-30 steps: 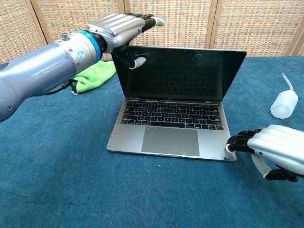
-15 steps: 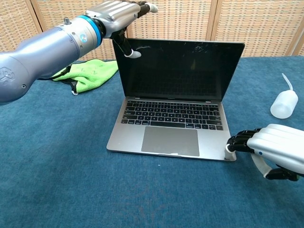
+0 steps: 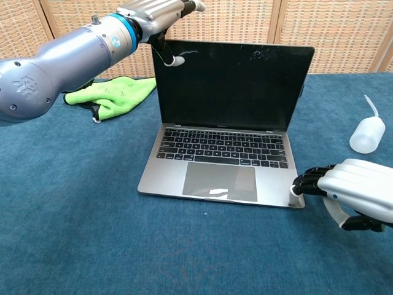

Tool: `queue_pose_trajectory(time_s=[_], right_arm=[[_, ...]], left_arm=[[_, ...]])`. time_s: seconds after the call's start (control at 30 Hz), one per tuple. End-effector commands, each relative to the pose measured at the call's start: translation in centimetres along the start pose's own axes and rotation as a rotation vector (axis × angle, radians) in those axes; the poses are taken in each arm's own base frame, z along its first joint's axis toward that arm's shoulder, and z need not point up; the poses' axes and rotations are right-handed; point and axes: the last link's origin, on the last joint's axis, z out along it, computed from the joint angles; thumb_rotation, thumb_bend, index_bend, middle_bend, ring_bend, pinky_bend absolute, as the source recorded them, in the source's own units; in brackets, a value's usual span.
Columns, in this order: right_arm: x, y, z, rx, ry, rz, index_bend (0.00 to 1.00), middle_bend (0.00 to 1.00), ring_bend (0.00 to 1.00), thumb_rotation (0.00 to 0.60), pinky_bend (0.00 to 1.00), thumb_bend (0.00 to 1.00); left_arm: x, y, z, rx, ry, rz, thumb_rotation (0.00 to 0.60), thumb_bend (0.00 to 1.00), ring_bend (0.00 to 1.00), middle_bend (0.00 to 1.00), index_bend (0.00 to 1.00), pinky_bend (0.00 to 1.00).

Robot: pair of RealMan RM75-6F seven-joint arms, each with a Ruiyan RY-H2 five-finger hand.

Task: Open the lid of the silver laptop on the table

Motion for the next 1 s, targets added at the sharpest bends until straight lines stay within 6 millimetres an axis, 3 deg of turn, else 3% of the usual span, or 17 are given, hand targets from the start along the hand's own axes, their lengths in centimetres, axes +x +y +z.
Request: queue_pose_trajectory(time_s=[0.03,0.27,1.0], right_arm=[[0.1,-0.1,0.0,0.004,0.001,0.001,0.25,0.26,0.17,0.6,0.28,1.0],[0.1,-0.1,0.0,0.012,-0.001,-0.003,0.25,0.26,0.17,0.6,0.28,1.0],[0.0,0.1,-0.1,0.012,-0.004,-0.017,0.25,0.26,0.17,0.6,0.28,1.0]], left_arm=[[0.0,0.1,0.2,0.001,-0.003,0.0,0.6,0.42,0.0,0.0,0.0,0.0],[0.1,-0.1,0.7,0.011,0.003,0.02,0.6,0.49,0.0,0.0,0.0,0.0],[-0.4,-0.5,1.8,0.057,-0.01,0.006,0.6,0.49,0.0,0.0,0.0,0.0]])
